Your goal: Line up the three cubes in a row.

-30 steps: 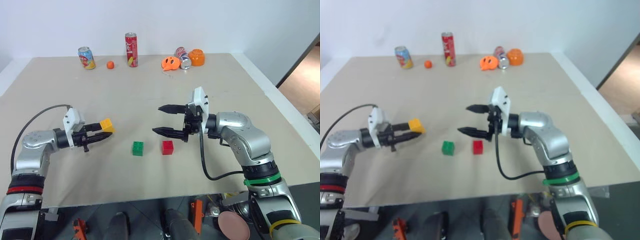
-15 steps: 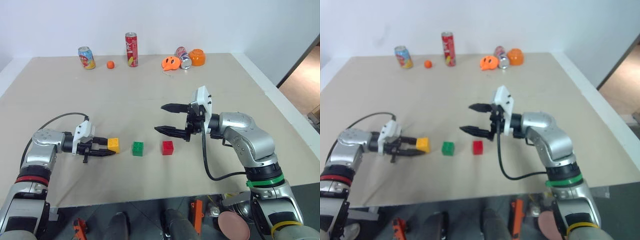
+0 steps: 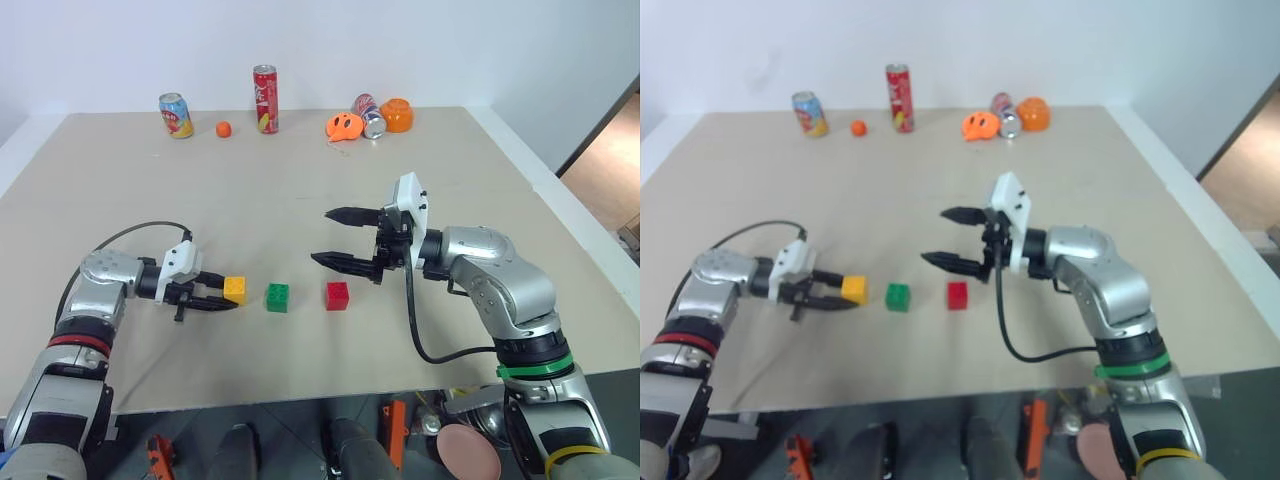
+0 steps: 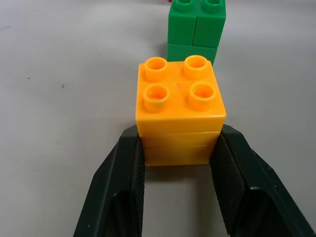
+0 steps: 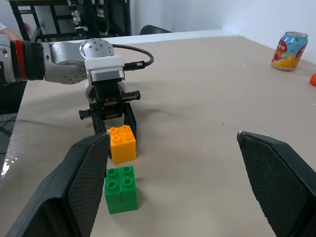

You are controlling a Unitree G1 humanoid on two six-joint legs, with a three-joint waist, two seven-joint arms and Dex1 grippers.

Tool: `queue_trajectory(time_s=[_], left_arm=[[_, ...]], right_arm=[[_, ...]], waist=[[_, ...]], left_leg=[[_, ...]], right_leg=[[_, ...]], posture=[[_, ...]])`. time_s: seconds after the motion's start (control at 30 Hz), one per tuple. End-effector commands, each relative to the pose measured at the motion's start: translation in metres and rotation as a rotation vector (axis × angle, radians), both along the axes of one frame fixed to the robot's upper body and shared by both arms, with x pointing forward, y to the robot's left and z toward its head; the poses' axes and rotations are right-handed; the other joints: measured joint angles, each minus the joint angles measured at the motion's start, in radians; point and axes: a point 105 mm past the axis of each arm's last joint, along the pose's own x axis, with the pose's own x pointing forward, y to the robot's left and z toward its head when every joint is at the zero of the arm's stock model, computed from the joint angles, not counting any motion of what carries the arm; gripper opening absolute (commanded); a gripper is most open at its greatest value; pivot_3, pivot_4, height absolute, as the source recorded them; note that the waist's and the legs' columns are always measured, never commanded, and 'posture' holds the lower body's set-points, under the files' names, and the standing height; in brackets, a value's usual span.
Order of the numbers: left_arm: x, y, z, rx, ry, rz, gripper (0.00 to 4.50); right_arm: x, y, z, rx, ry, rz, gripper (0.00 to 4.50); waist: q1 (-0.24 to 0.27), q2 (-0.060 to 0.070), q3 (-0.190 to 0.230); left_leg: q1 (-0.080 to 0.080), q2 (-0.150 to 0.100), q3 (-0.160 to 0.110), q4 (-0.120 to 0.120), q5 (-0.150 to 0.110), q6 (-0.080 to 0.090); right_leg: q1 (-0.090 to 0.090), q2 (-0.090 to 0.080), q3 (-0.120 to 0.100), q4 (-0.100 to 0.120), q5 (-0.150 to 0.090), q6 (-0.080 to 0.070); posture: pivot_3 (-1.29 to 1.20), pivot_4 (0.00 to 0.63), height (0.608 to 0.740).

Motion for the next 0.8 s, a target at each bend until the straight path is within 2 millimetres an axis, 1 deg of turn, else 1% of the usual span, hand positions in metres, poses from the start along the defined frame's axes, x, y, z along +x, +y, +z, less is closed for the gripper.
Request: queue_trajectory(time_s=[0.03, 0.17, 0.43, 0.8], left_arm=[[-0.001, 0.006, 0.001, 0.022, -0.006, -0.002, 1.3], [0.0, 0.011, 0.006, 0.002, -0.007, 0.018, 1.3], [-0.009, 0.015, 0.006, -0.015, 0.007, 0.015, 1.3], [-0.019, 0.017, -0.004, -0.016, 0.041, 0.01, 1.3]], right_arm=[[-0.005, -0.004, 0.015, 0.023, -0.052, 0.003, 4.27], [-0.004, -0.003, 0.014, 0.019, -0.053, 0.006, 4.27], [-0.003, -0.001, 0.014, 0.014, -0.05, 0.021, 4.27], [-0.003, 0.0, 0.014, 0.009, -0.047, 0.033, 4.27]], waist=[[0.0, 0.0, 0.0], [-0.001, 0.0, 0.0], [0.0, 0.0, 0.0], [-0.001, 0.0, 0.0]], left_leg=[[0.0, 0.0, 0.0, 0.0, 0.0, 0.0], [0.0, 0.0, 0.0, 0.0, 0.0, 0.0], [0.0, 0.001, 0.0, -0.001, 0.0, 0.0], [0.0, 0.001, 0.0, 0.0, 0.0, 0.0]], right_leg=[[0.0, 0.0, 0.0, 0.0, 0.0, 0.0], [0.0, 0.0, 0.0, 0.0, 0.0, 0.0], [0.0, 0.001, 0.0, 0.0, 0.0, 0.0], [0.0, 0.001, 0.0, 0.0, 0.0, 0.0]], posture=[[0.0, 0.15, 0.74], [0.0, 0.15, 0.74], [0.0, 0.15, 0.74], [0.0, 0.15, 0.74]])
